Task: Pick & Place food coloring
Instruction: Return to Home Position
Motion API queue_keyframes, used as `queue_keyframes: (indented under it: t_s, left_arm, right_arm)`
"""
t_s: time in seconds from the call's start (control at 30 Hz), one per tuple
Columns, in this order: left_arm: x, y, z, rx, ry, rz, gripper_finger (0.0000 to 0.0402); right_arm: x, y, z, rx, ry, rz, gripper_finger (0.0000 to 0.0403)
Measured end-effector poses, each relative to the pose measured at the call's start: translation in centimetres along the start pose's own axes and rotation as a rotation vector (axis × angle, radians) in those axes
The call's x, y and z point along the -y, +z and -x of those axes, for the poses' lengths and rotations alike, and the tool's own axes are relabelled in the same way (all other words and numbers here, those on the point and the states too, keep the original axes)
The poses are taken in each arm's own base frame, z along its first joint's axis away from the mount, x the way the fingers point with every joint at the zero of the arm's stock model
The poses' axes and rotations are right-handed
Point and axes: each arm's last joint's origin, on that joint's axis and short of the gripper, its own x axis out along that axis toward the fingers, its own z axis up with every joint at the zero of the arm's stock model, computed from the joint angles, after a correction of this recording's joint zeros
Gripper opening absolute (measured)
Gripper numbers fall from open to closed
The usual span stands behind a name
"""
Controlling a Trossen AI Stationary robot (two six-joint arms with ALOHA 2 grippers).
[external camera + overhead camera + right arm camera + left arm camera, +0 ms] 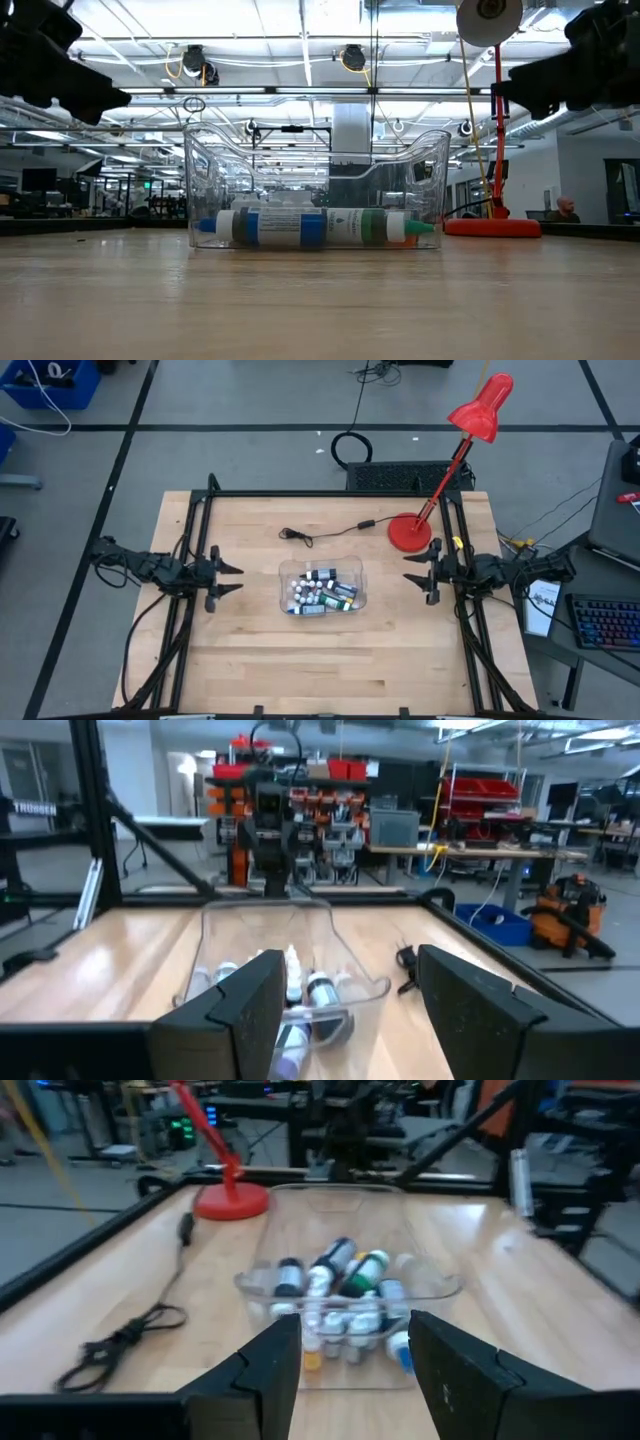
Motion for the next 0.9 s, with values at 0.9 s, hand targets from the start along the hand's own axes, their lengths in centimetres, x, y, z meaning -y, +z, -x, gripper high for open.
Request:
queue_keyframes:
  t_s: [0.9]
  left_arm:
    - [-0.12, -0.01, -0.03, 0.004, 0.047, 0.099, 0.0186]
  right_arm:
    - [-0.13, -0.22, -0.12, -0.022, 0.028, -0.055, 0.0215]
